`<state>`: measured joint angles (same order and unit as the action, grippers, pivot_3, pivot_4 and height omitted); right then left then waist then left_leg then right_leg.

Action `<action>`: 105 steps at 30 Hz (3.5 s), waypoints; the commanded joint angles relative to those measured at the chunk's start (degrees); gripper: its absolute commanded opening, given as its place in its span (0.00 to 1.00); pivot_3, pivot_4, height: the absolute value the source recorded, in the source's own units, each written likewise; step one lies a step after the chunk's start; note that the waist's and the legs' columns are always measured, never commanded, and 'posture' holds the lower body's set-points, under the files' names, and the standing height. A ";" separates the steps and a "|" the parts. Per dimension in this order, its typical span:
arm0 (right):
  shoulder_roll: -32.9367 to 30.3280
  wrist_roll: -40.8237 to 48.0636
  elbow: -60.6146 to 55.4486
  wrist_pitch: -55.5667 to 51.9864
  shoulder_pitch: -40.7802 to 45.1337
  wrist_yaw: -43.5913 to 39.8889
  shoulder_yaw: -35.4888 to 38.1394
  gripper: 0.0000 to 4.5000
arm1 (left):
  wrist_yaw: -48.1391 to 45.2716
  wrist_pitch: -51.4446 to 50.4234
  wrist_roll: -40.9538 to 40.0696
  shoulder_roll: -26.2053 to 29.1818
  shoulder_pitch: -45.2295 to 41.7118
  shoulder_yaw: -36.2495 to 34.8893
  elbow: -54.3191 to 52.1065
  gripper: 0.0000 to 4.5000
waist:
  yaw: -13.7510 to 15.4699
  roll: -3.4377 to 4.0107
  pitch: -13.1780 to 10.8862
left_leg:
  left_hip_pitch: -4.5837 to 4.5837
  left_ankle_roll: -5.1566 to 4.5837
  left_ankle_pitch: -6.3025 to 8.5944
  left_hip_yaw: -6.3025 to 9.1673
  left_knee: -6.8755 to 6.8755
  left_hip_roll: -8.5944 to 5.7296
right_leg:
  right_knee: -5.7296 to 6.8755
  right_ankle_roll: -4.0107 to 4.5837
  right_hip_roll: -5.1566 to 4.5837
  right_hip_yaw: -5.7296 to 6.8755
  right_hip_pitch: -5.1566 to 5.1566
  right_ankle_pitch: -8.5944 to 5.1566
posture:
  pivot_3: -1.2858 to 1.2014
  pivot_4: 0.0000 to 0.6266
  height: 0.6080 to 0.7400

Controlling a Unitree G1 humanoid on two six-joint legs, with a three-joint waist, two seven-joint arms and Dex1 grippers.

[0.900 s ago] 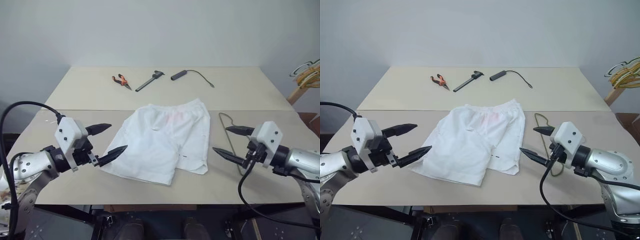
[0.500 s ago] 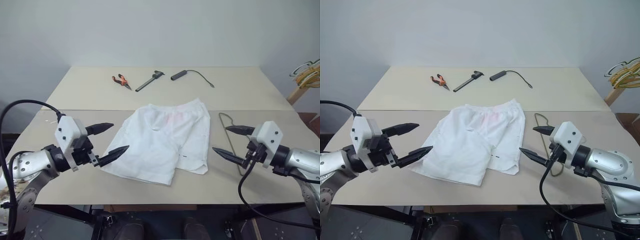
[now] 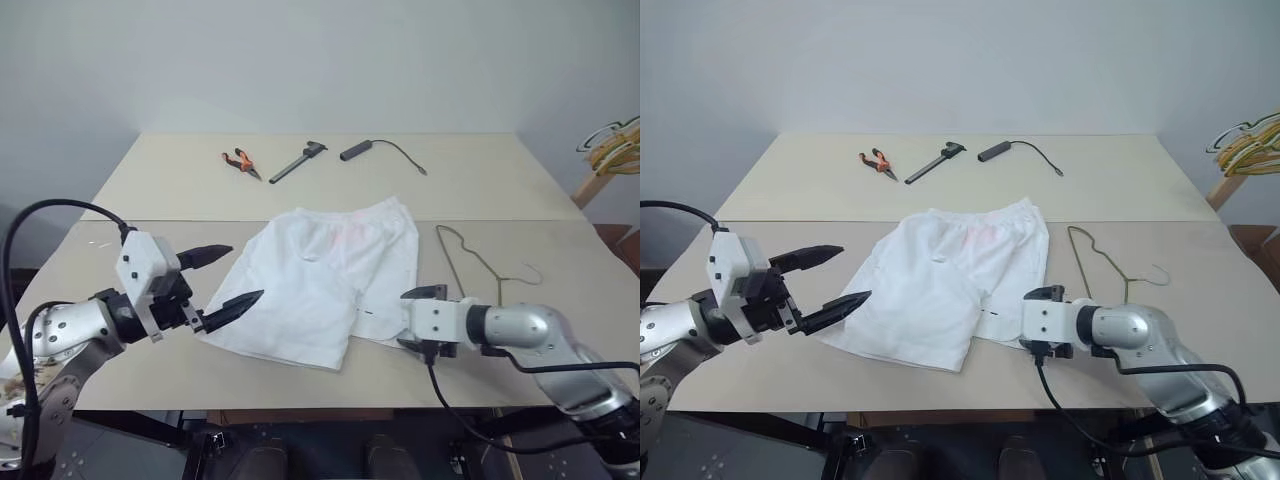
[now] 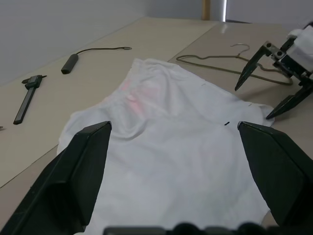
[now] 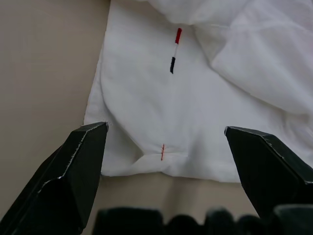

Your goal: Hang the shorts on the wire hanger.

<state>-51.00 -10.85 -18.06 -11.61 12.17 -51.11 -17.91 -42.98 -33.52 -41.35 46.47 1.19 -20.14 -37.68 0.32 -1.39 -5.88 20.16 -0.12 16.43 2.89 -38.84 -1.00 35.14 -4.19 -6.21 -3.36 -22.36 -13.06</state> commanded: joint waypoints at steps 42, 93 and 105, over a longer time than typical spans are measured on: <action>-1.45 20.60 -9.25 -7.25 -2.94 -14.50 13.17 0.99 | 9.40 -32.16 3.54 -1.19 -21.03 35.91 0.48 1.00 | -0.09 -0.03 -0.08 | -0.06 0.00 0.00 0.13 -0.02 -0.01 | 0.01 0.02 0.02 0.10 0.10 -0.01 | 0.50 0.11 1.00; -2.06 26.63 -5.33 1.96 -4.22 -15.54 17.39 1.00 | -4.03 10.54 40.05 22.20 -24.63 35.11 44.14 0.11 | -0.91 -0.06 -0.10 | 0.12 -0.03 0.02 0.05 -0.02 0.00 | -0.02 -0.06 0.00 0.10 -0.04 -0.11 | 0.52 0.11 1.00; 4.97 10.59 4.33 12.61 5.69 -6.56 7.26 1.00 | -21.80 21.99 26.77 23.44 -12.32 18.02 30.25 0.94 | -1.50 -0.05 -0.13 | 0.25 -0.05 0.03 -0.05 -0.01 0.03 | 0.23 -0.06 -0.02 0.06 -0.36 -0.15 | 0.53 0.12 1.00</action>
<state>-47.50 5.18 -16.28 -3.13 15.46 -61.61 -9.02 -61.65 -14.31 -10.92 69.73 -11.51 1.93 -5.52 -1.18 -1.44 -6.01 20.39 -0.17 16.45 2.80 -38.84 -0.97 35.40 -4.24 -6.23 -3.33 -22.75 -13.20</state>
